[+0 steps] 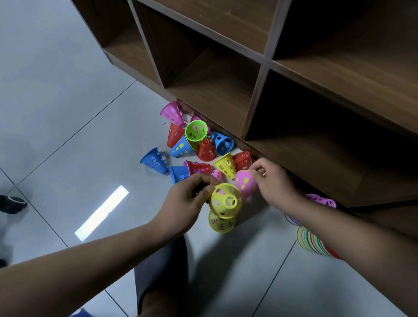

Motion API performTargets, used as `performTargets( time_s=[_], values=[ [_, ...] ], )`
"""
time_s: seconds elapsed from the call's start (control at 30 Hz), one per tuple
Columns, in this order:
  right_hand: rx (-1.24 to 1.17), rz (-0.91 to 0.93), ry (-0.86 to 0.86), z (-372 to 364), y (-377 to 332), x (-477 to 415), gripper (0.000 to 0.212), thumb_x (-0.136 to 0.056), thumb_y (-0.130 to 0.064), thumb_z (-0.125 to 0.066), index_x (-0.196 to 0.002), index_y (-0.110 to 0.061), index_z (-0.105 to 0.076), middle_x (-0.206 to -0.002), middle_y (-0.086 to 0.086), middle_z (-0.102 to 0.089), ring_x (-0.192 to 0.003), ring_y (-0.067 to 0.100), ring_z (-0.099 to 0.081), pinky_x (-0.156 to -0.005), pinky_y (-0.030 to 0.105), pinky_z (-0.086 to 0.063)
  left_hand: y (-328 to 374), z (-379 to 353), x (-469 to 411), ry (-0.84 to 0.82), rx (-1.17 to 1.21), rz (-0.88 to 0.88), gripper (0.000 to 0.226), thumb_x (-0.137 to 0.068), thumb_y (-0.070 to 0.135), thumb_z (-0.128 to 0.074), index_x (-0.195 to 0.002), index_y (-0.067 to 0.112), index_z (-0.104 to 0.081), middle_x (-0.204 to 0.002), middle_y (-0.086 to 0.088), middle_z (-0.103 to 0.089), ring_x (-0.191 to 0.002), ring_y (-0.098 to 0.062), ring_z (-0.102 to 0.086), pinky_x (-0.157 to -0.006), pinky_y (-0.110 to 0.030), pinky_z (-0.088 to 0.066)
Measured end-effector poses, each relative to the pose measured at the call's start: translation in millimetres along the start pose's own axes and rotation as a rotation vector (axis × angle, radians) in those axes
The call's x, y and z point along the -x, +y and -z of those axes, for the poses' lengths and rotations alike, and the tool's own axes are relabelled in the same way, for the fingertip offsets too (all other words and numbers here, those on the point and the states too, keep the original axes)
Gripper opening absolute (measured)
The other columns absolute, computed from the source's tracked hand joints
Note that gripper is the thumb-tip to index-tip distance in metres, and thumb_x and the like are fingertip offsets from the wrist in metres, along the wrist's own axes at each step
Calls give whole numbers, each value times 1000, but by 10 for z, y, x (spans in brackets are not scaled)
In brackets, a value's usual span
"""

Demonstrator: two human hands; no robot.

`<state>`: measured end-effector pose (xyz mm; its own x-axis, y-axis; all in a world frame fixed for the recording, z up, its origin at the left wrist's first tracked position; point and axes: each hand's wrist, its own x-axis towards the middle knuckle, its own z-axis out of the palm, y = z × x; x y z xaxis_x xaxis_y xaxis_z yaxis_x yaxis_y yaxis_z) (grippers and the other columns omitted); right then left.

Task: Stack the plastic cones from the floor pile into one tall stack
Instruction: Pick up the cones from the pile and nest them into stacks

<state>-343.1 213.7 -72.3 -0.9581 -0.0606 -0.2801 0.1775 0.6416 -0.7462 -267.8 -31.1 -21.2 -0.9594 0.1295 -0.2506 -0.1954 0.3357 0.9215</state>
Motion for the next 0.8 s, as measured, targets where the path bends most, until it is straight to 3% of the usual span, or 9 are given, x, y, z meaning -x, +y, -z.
performTargets(
  time_s=[0.13, 0.27, 0.4, 0.47, 0.53, 0.67, 0.8],
  values=[
    [-619, -336, -150, 107, -191, 26, 14, -107, -14, -55, -95, -15, -62, -74, 2, -48, -56, 11, -38, -42, 20, -27, -116, -85, 9, -81, -138, -24, 16, -107, 17, -60, -108, 29, -71, -99, 9, -75, -91, -15, -71, -83, -41, -60],
    [-836, -403, -335, 203, -331, 174, 13, -107, -11, -50, -109, -10, -62, -72, 1, -54, -53, 9, -38, -39, 19, -23, -193, -114, -13, -77, -231, -37, 16, -107, 17, -61, -110, 29, -71, -101, 12, -74, -94, -14, -69, -85, -43, -59],
    [-732, -353, -611, 262, -443, 347, 13, -103, -15, -56, -96, -18, -66, -68, -1, -59, -53, 9, -46, -44, 21, -21, -306, -112, -26, -70, -312, -19, 14, -106, 17, -61, -111, 26, -70, -100, 11, -73, -92, -13, -68, -83, -44, -58],
    [-704, -352, -686, 248, -465, 414, 13, -102, -20, -61, -90, -20, -66, -69, -1, -60, -54, 9, -50, -43, 19, -31, -366, -107, -30, -76, -340, -14, 13, -106, 19, -61, -111, 27, -70, -102, 12, -74, -94, -13, -68, -84, -41, -59],
    [-714, -370, -708, 204, -438, 454, 12, -103, -19, -60, -92, -17, -65, -68, 0, -61, -53, 9, -54, -43, 19, -39, -422, -95, -30, -86, -349, 2, 13, -106, 20, -62, -109, 29, -70, -101, 14, -74, -92, -11, -68, -84, -38, -58],
    [-500, -289, -697, 64, -286, 446, 11, -105, -22, -61, -99, -14, -63, -61, 4, -47, -51, 10, -39, -46, 23, -28, -517, -57, -30, -136, -352, 44, 17, -105, 17, -61, -108, 32, -68, -97, 14, -75, -84, -9, -70, -83, -34, -58],
    [-399, -262, -615, -97, -229, 438, 9, -104, -18, -62, -100, -11, -64, -61, 7, -54, -49, 10, -45, -45, 24, -34, -595, 12, -49, -151, -353, 76, 15, -103, 18, -62, -108, 30, -69, -95, 16, -76, -83, -7, -72, -82, -30, -57]
  ],
)
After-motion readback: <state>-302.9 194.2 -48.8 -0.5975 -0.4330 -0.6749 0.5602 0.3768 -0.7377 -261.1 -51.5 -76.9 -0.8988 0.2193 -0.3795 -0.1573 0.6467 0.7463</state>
